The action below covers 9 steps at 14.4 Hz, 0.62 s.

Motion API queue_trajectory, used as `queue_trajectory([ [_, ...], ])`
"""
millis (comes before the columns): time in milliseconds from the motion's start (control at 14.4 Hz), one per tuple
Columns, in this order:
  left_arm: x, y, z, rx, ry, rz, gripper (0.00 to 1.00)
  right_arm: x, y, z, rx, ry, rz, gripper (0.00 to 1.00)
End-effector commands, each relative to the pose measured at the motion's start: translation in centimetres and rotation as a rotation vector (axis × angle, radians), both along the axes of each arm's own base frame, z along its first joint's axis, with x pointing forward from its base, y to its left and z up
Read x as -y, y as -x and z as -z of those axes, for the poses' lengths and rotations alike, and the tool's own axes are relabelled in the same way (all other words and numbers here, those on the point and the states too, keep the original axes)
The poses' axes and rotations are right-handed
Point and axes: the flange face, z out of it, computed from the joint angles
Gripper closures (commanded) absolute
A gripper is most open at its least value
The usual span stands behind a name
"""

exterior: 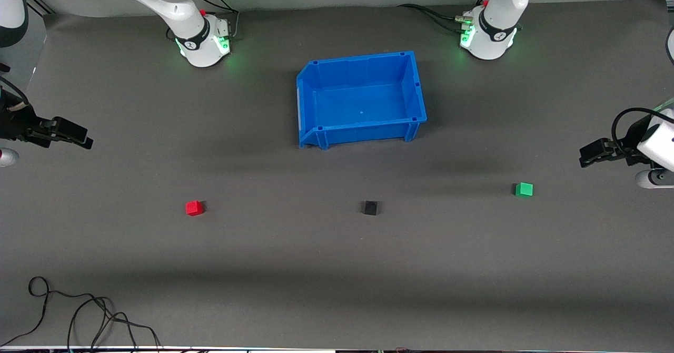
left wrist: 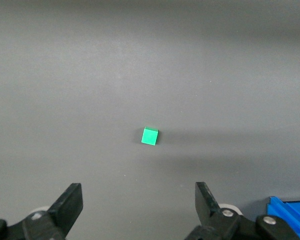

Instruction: Attach green and red cubes to black cube

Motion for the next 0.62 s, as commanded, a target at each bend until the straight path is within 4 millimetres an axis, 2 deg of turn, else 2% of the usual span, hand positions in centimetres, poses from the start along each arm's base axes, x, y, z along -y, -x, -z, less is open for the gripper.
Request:
queue_trajectory([
  [0, -0.11, -0.09, -0.29, 0.014, 0.042, -0.021, 0.0, -0.17, -0.34, -0.54, 0.007, 0.003, -0.011, 0.0],
  [278, -0.14, 0.0, -0.09, 0.005, 0.047, -0.01, 0.0, -0.28, -0.47, -0.67, 0.011, 0.002, 0.0, 0.0],
  [417, -0.19, 0.0, -0.02, 0.005, 0.03, -0.005, 0.0, -0.5, -0.66, -0.76, 0.022, -0.001, 0.132, 0.0],
  [556, -0.1, 0.0, -0.02, 0.005, 0.03, -0.004, 0.0, -0.39, -0.8, -0.98, 0.025, -0.067, 0.361, 0.0],
])
